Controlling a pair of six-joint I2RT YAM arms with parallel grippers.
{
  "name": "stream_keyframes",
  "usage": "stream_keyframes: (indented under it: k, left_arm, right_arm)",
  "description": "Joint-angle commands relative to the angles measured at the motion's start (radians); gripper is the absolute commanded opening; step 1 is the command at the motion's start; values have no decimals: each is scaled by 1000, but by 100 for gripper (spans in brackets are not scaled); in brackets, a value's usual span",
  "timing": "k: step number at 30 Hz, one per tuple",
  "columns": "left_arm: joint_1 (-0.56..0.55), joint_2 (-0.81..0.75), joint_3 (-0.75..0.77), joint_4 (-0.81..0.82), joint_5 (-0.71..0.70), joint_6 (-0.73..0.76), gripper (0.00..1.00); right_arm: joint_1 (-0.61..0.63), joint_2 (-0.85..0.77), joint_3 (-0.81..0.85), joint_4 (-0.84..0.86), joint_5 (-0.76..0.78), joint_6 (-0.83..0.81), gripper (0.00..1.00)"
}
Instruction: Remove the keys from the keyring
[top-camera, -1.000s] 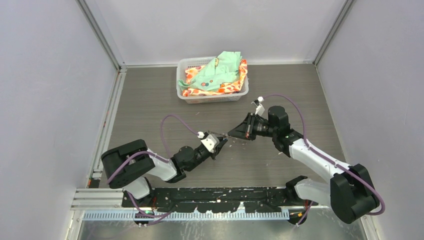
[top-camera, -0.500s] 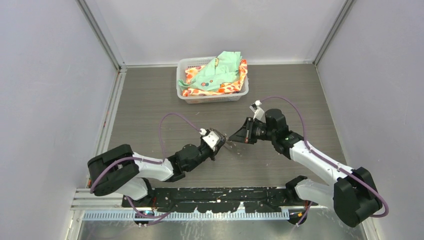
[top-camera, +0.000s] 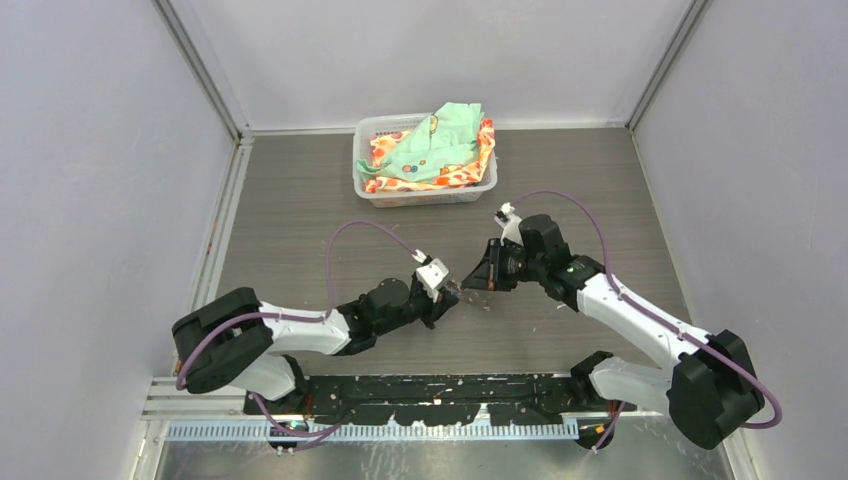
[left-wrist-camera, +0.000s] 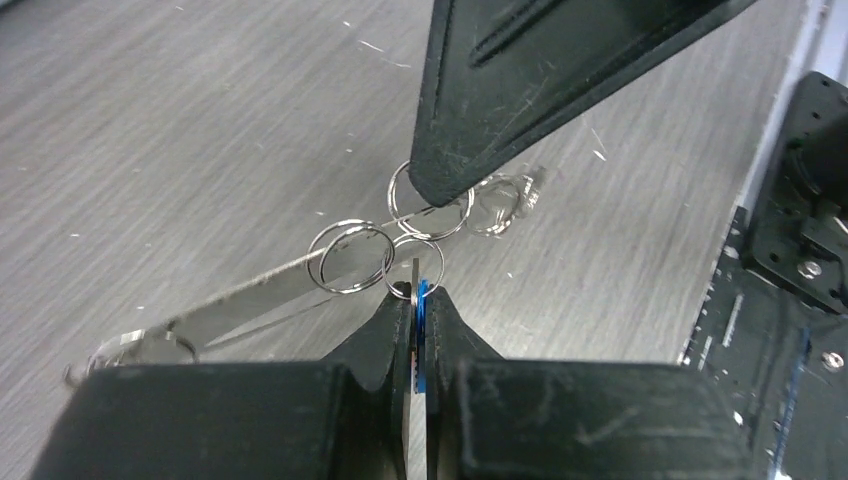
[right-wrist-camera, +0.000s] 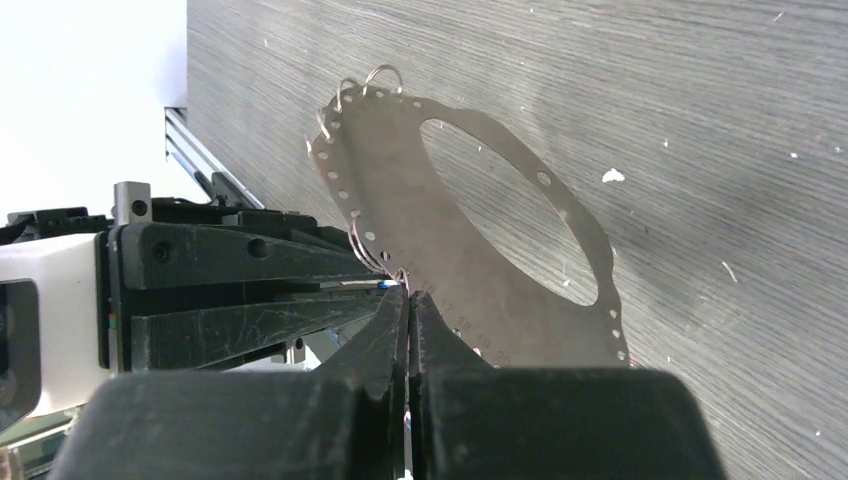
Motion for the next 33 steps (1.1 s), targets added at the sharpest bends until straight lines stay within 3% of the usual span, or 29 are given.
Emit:
stream_keyframes:
  k: [1, 3, 6, 11, 21, 25, 33]
  left_arm:
    - [4, 44, 8, -4, 196, -48, 0]
    - [4, 60, 8, 6, 187, -65, 0]
    - [4, 76, 12, 28, 158, -84, 0]
    - [4, 111, 15, 84, 148, -113, 0]
    - [4, 177, 69, 98, 130, -176, 0]
    - [3, 182, 93, 66, 144, -181, 0]
    - [9, 206, 199, -73, 186, -246, 0]
  right_arm:
    - [-3, 0, 32, -42, 60, -33, 3]
    - [-1, -19, 27, -36, 65, -8, 18]
    - [1, -42, 45, -62, 83, 18, 32]
    - [5, -82, 64, -146, 155, 73, 43]
    - [4, -144, 80, -357, 212, 77, 45]
    - [12, -141, 43, -334, 200, 91, 39]
    - [67, -178, -54, -233, 288, 76, 35]
